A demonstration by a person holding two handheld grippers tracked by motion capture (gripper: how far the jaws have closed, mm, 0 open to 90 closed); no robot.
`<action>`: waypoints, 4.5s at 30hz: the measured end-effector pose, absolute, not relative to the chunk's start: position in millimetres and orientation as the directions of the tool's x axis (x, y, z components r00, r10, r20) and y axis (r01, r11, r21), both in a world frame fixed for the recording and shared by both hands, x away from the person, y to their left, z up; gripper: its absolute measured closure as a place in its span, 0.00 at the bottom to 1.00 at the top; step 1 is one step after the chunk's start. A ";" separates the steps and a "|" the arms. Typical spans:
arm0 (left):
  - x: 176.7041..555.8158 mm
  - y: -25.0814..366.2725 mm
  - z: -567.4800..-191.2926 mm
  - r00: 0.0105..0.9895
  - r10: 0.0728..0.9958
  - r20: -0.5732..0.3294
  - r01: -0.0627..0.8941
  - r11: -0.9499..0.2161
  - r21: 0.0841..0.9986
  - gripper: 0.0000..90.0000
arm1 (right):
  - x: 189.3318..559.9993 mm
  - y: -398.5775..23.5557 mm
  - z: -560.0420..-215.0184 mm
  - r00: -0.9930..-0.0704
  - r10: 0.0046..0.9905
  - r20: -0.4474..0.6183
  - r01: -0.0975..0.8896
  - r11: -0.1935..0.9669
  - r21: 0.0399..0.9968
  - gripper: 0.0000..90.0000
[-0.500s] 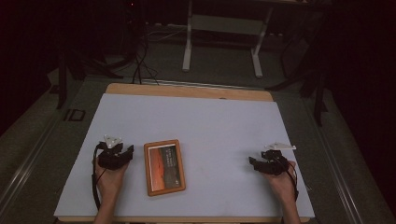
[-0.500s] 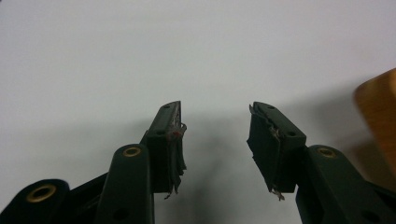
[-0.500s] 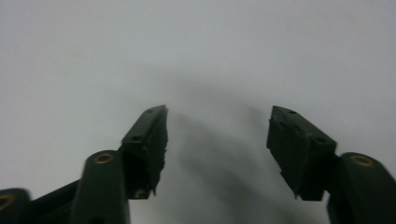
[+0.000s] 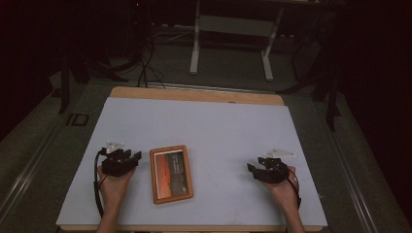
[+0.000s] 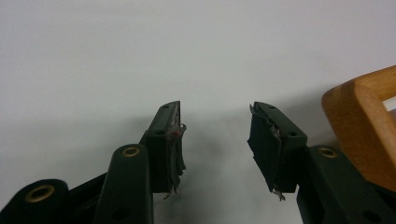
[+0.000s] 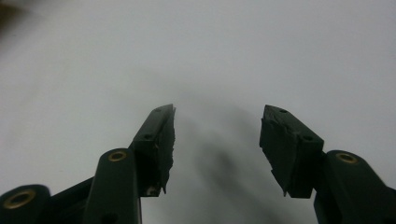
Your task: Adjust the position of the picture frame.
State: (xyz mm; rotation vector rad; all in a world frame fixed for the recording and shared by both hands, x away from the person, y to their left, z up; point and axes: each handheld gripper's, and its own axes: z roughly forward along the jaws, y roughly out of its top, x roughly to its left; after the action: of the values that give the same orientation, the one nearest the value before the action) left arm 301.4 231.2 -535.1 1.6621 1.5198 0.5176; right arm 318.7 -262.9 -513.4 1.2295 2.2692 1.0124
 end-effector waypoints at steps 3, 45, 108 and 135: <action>299.4 233.4 -534.2 0.212 0.944 -0.253 0.626 0.067 0.777 0.59 | 318.3 -256.6 -511.3 -0.563 0.826 0.035 0.566 0.354 0.744 0.50; 282.0 217.0 -513.2 0.425 0.872 -0.243 0.580 -0.057 0.813 0.55 | 322.5 -123.3 -494.3 -0.833 0.554 -0.015 0.342 0.536 0.772 1.00; 283.6 189.3 -523.9 0.495 0.793 -0.355 0.722 -0.150 0.675 0.41 | 337.5 -74.4 -526.7 -0.792 0.500 0.351 0.583 0.449 0.677 0.37; 282.2 182.6 -516.7 0.512 0.782 -0.355 0.721 -0.167 0.672 0.48 | 343.1 -93.0 -526.9 -0.732 0.491 0.472 0.666 0.367 0.650 0.53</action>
State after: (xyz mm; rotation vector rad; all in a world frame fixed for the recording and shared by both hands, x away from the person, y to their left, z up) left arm 282.2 182.6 -516.7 1.9147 1.2365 0.0915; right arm 343.1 -93.0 -526.9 1.1830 2.7553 1.4727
